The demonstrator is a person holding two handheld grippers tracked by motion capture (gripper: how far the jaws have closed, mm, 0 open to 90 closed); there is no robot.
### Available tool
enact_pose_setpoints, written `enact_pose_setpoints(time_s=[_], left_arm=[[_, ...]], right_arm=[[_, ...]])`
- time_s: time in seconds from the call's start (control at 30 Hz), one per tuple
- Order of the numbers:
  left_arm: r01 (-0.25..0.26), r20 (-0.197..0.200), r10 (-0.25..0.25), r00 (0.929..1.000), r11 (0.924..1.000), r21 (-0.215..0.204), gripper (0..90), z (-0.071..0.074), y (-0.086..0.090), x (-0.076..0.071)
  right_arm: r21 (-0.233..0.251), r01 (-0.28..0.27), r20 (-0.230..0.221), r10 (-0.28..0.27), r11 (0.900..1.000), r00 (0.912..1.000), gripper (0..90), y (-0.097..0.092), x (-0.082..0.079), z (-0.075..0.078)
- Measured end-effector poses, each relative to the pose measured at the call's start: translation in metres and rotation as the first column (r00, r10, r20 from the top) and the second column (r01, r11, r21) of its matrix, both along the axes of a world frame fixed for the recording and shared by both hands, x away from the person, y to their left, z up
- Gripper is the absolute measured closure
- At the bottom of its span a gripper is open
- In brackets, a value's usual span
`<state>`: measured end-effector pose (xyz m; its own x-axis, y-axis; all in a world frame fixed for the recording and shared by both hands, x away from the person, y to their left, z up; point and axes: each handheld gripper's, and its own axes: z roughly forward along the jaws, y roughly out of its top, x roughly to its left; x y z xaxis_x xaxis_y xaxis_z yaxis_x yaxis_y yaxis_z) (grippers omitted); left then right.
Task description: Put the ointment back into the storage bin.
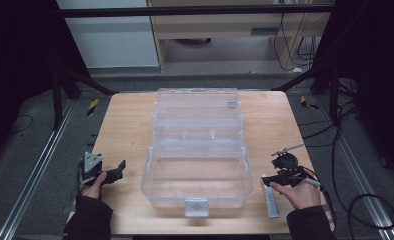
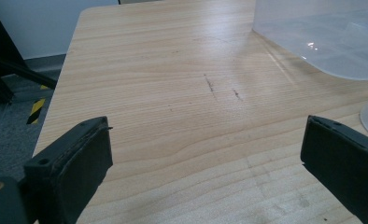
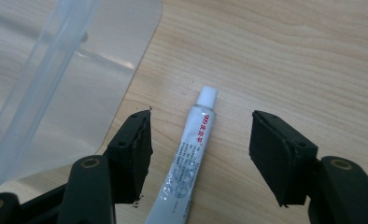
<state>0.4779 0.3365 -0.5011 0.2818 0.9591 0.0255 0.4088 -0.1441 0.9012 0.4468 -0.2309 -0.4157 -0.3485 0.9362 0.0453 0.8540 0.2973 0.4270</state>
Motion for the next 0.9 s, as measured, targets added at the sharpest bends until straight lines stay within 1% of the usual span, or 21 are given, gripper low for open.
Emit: enact_pose_setpoints(time_s=[0.07, 0.1, 0.17, 0.2, 0.27, 0.33, 0.43, 0.5, 0.57, 0.67, 0.9], left_arm=[[0.000, 0.000, 0.000, 1.0000, 1.0000, 0.000, 1.6, 0.000, 0.000, 0.000], [0.000, 0.000, 0.000, 1.0000, 1.0000, -0.001, 1.6, 0.000, 0.000, 0.000], [0.000, 0.000, 0.000, 1.0000, 1.0000, -0.001, 1.6, 0.000, 0.000, 0.000], [0.000, 0.000, 0.000, 1.0000, 1.0000, 0.000, 1.6, 0.000, 0.000, 0.000], [0.000, 0.000, 0.000, 1.0000, 1.0000, 0.000, 1.6, 0.000, 0.000, 0.000], [0.000, 0.000, 0.000, 1.0000, 1.0000, 0.000, 1.6, 0.000, 0.000, 0.000], [0.000, -0.001, 0.000, 1.0000, 1.0000, -0.001, 1.6, 0.000, 0.000, 0.000], [0.000, -0.001, 0.000, 1.0000, 1.0000, -0.001, 1.5, 0.000, 0.000, 0.000], [0.000, -0.001, 0.000, 1.0000, 1.0000, -0.001, 1.6, 0.000, 0.000, 0.000], [0.000, -0.001, 0.000, 1.0000, 1.0000, -0.002, 1.6, 0.000, 0.000, 0.000], [0.000, -0.001, 0.000, 1.0000, 1.0000, -0.002, 1.6, 0.000, 0.000, 0.000]], right_arm=[[-0.005, -0.004, -0.007, 0.003, 1.0000, 1.0000, 40.0, 0.000, 0.001, -0.002], [-0.008, 0.002, -0.022, -0.002, 1.0000, 0.9998, 40.2, 0.001, 0.001, -0.003], [-0.018, -0.008, -0.042, 0.007, 0.9998, 0.9991, 41.0, 0.002, 0.002, -0.007], [-0.019, -0.004, -0.065, 0.003, 0.9998, 0.9979, 41.4, 0.003, 0.003, -0.010], [-0.033, -0.008, -0.080, 0.005, 0.9994, 0.9968, 41.8, 0.005, 0.004, -0.012], [-0.030, -0.002, -0.097, -0.001, 0.9996, 0.9953, 42.6, 0.006, 0.005, -0.014], [-0.032, 0.000, -0.112, -0.004, 0.9995, 0.9937, 43.6, 0.007, 0.007, -0.016], [-0.044, 0.005, -0.117, -0.010, 0.9990, 0.9931, 44.1, 0.007, 0.008, -0.018], [-0.034, 0.007, -0.130, -0.011, 0.9994, 0.9915, 44.5, 0.006, 0.009, -0.021], [-0.036, 0.016, -0.154, -0.021, 0.9992, 0.9878, 45.5, 0.004, 0.010, -0.027], [-0.029, 0.021, -0.179, -0.026, 0.9993, 0.9834, 48.1, 0.003, 0.011, -0.035]])
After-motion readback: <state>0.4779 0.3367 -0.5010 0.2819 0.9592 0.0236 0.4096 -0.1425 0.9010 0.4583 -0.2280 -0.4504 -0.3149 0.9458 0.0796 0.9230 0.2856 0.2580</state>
